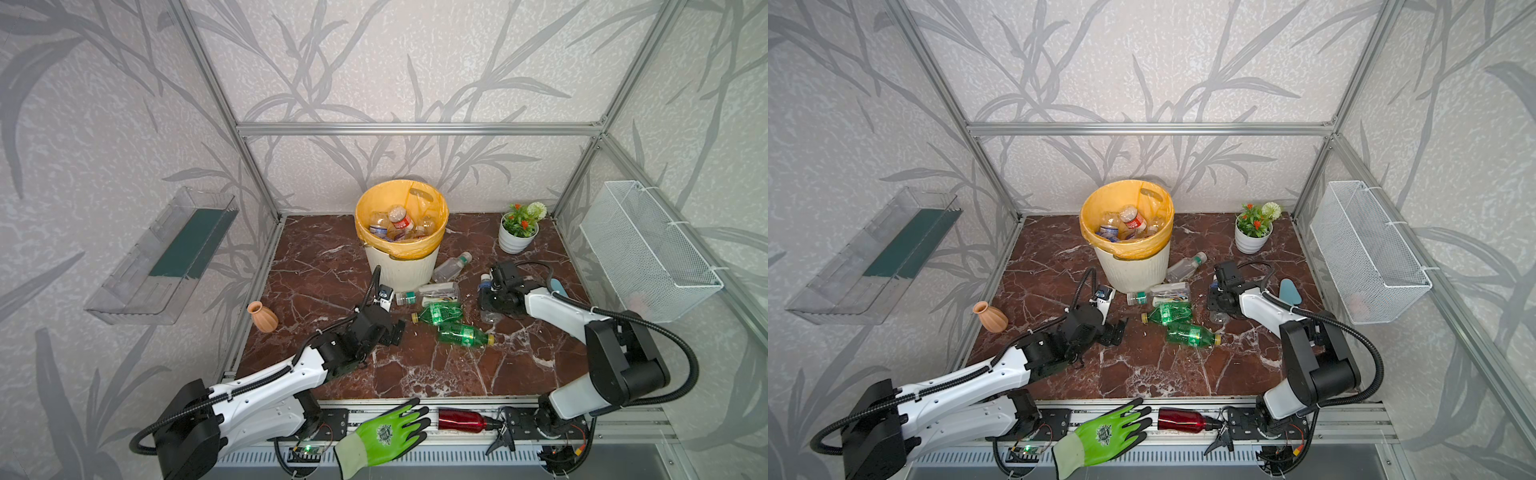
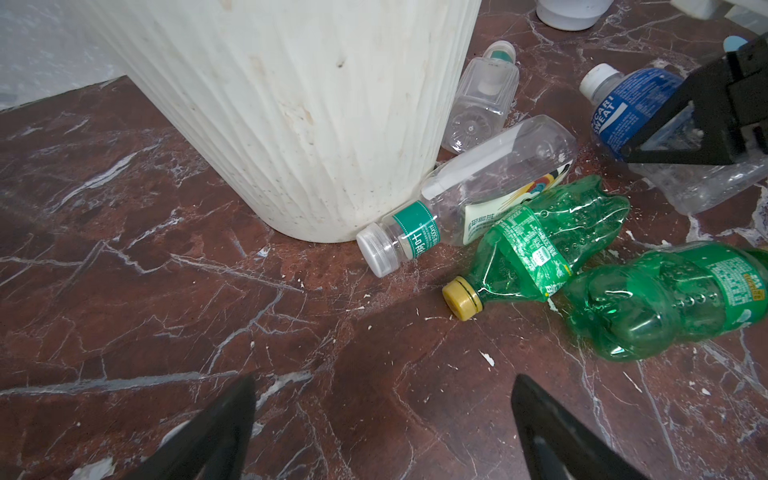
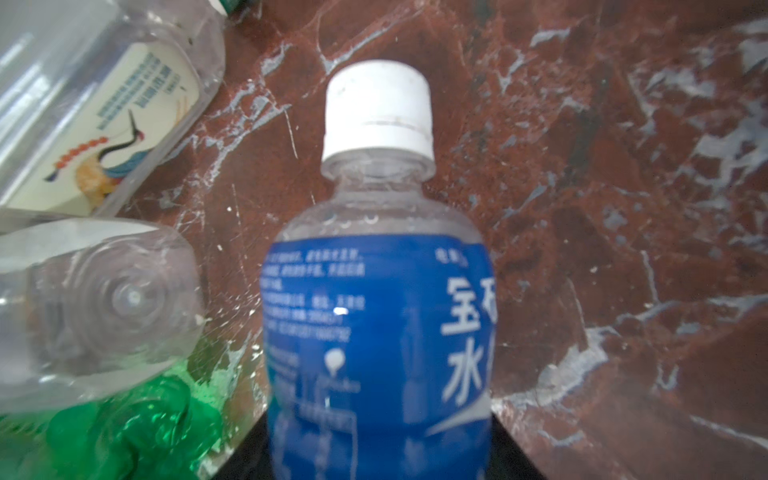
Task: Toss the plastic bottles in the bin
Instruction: 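Lift the blue-labelled water bottle over the bin with the right gripper and release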
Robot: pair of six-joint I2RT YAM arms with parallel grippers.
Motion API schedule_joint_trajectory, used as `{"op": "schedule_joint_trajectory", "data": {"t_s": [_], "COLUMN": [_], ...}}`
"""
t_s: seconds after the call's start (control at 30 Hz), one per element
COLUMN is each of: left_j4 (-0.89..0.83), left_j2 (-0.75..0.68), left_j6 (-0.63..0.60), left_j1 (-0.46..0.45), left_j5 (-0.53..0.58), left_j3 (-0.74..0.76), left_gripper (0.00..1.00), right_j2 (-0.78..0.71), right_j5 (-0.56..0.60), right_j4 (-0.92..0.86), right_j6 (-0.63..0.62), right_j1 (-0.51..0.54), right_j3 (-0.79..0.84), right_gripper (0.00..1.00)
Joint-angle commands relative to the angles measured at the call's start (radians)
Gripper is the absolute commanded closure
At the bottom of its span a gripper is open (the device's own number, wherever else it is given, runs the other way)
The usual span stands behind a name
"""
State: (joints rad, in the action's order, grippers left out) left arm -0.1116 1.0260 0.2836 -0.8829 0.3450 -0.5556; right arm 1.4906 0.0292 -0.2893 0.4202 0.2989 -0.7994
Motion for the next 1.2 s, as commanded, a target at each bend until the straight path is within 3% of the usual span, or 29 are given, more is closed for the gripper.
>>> {"op": "schedule_joint_trajectory", "data": {"t_s": [0.0, 0.1, 0.23, 0.4, 0.5, 0.6, 0.77, 0.87, 0.93, 1.03, 1.17], "left_j4": [0.015, 0.016, 0.007, -0.008, -0.02, -0.04, -0.071, -0.1, -0.114, -0.127, -0.126], "left_j2": [-0.032, -0.072, -0.14, -0.23, -0.272, -0.3, -0.304, -0.284, -0.273, -0.273, -0.283], "left_j6": [0.032, 0.047, 0.09, 0.113, 0.122, 0.13, 0.144, 0.156, 0.157, 0.158, 0.155], "left_j1": [-0.002, -0.001, 0.006, 0.02, 0.024, 0.024, 0.024, 0.024, 0.024, 0.024, 0.024], "left_j5": [0.054, 0.089, 0.168, 0.204, 0.204, 0.197, 0.178, 0.169, 0.159, 0.146, 0.14], "left_j3": [0.007, 0.025, 0.056, 0.097, 0.112, 0.112, 0.097, 0.073, 0.059, 0.052, 0.056], "left_gripper": [0.04, 0.02, 0.01, 0.01, 0.01, 0.01, 0.01, 0.01, 0.01, 0.01, 0.01], "right_j2": [-0.131, -0.31, -0.613, -0.773, -0.704, -0.531, -0.196, 0.02, 0.124, 0.158, 0.102], "right_j5": [-0.012, -0.013, 0.029, 0.037, -0.051, -0.172, -0.21, -0.275, -0.254, -0.204, -0.153], "right_j4": [0.059, 0.136, 0.374, 0.461, 0.539, 0.638, 0.594, 0.449, 0.325, 0.299, 0.284], "right_j6": [0.009, 0.035, 0.074, 0.125, 0.168, 0.234, 0.142, 0.112, 0.097, 0.058, 0.012], "right_j1": [-0.008, -0.016, -0.023, -0.026, -0.026, 0.0, 0.21, 0.272, 0.27, 0.257, 0.25], "right_j3": [0.046, 0.108, 0.233, 0.196, 0.114, -0.025, -0.409, -0.699, -0.844, -0.895, -0.854], "right_gripper": [0.47, 0.47, 0.47, 0.47, 0.47, 0.49, 0.48, 0.41, 0.32, 0.16, 0.07]}}
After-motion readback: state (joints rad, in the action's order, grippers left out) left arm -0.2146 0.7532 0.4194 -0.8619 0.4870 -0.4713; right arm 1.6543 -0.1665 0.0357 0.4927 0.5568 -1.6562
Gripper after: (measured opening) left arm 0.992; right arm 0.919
